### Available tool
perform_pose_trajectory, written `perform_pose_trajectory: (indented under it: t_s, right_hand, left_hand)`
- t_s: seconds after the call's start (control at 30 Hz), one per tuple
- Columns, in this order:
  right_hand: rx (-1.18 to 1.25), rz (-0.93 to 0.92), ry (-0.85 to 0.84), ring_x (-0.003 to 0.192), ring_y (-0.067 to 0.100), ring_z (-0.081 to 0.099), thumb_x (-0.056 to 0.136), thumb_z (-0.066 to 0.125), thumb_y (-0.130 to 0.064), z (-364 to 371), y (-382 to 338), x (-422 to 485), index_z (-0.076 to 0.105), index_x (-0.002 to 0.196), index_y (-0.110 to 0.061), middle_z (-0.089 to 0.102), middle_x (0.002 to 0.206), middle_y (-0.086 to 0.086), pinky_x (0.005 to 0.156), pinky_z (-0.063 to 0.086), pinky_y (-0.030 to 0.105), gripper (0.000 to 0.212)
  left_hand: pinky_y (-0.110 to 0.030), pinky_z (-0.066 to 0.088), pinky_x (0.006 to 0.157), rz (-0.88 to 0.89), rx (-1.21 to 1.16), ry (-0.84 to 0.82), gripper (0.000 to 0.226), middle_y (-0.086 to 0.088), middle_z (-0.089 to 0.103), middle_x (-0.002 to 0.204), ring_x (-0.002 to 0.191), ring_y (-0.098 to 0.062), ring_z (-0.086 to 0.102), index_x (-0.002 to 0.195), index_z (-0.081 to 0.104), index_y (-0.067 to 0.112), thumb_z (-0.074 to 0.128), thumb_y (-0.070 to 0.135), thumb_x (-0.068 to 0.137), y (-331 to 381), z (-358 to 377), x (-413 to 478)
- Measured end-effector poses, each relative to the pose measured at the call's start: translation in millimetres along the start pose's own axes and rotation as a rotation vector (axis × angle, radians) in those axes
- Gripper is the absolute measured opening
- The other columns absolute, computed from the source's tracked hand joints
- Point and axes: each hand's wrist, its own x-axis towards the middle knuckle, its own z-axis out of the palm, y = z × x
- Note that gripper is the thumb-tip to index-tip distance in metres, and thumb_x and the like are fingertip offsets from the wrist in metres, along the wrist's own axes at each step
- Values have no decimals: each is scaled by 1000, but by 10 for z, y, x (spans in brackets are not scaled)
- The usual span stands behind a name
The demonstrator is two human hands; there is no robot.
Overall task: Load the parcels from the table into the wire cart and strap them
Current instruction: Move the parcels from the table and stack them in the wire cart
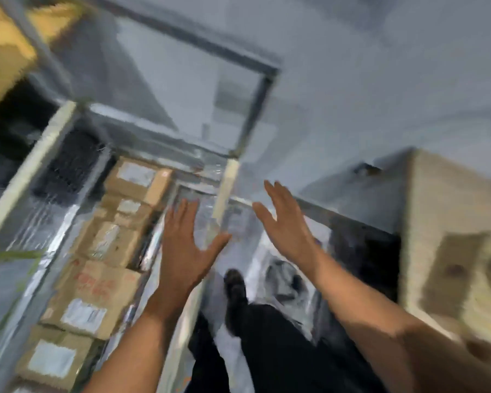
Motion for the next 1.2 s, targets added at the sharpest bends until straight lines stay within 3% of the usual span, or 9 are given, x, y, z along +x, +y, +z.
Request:
perform_pose_trajectory:
  t_s: [0.13, 0.3, 0.43, 0.53, 0.63, 0.73, 0.9, 1.03, 1.2]
  right_hand:
    - [25, 167, 287, 158, 24, 20, 103, 58, -40, -996, 639, -1236, 39, 158, -13, 32, 167, 9, 129, 13, 37, 64]
    - [10, 465, 649, 158, 17, 16, 97, 41, -61, -2052, 1552, -2672, 37, 159, -19, 27, 169, 4, 128, 11, 32, 75]
    - [151, 671, 984, 144, 7, 32, 96, 42, -65, -2336, 2191, -3685, 43, 154, -22, 40, 158, -6, 117, 21, 21, 72]
    - [296, 844, 1104, 141, 17, 41, 98, 49, -64, -2285, 2638, -4241, 36, 158, -26, 38, 161, -2, 116, 37, 38, 73]
    - [443, 951, 1243, 127, 12, 47, 98, 61, -51, -2237, 2969, -4592, 32, 158, -31, 39, 158, -2, 105, 44, 36, 69]
    - [532, 933, 1347, 139, 17, 45, 92, 60, -59, -2345, 3179, -4739, 37, 153, -34, 44, 154, -7, 115, 41, 47, 70]
    - [583, 609, 1336, 126, -18, 42, 87, 52, -68, -2963, 3339, -4308, 38, 148, -45, 42, 136, -38, 102, 36, 16, 67]
    - [574, 440, 1169, 126, -25, 32, 93, 52, -59, -3346, 3453, -3818, 37, 153, -38, 35, 136, -41, 99, 26, 3, 65]
    - [657, 456, 1032, 135, -3, 33, 98, 60, -51, -3383, 3613, -3391, 31, 158, -22, 36, 154, -8, 110, 29, 21, 73]
  left_hand:
    - [-51, 18, 128, 311, 45, -175, 117, -11, 40, 163, 155, -34, 28, 154, 46, 8, 38, 96, 77, 895, 586, -419]
    - [-48, 17, 129, 541, 64, -531, 99, 7, 24, 170, 160, -18, 8, 160, 35, 26, 51, 85, 82, 2003, 1708, -1004]
    - [-44, 21, 127, 617, 74, -732, 99, 7, 24, 169, 158, -15, 12, 160, 34, 26, 49, 85, 82, 2708, 2498, -1619]
    - [-37, 32, 119, 676, 53, -778, 98, 7, 30, 162, 152, -16, 28, 155, 40, 24, 44, 86, 79, 3179, 2980, -2065]
    - [-45, 36, 120, 814, 39, -738, 89, 3, 29, 163, 152, -22, 30, 154, 42, 21, 50, 77, 85, 3609, 3394, -2405]
    - [-43, 29, 118, 668, 34, -584, 96, 9, 20, 164, 155, -22, 21, 156, 33, 28, 54, 83, 80, 4048, 3755, -2301]
    - [-45, 36, 118, 392, 101, -554, 112, -5, 28, 165, 150, -28, 33, 160, 28, 22, 74, 77, 74, 4553, 4269, -1627]
    - [-24, 44, 88, 302, 94, -634, 99, 1, 62, 138, 112, -17, 61, 151, 45, 22, 85, 65, 71, 4563, 4462, -1409]
    - [-7, 46, 61, 183, -56, -619, 86, 13, 67, 113, 91, 7, 60, 136, 55, 26, 94, 55, 65, 4478, 4504, -1335]
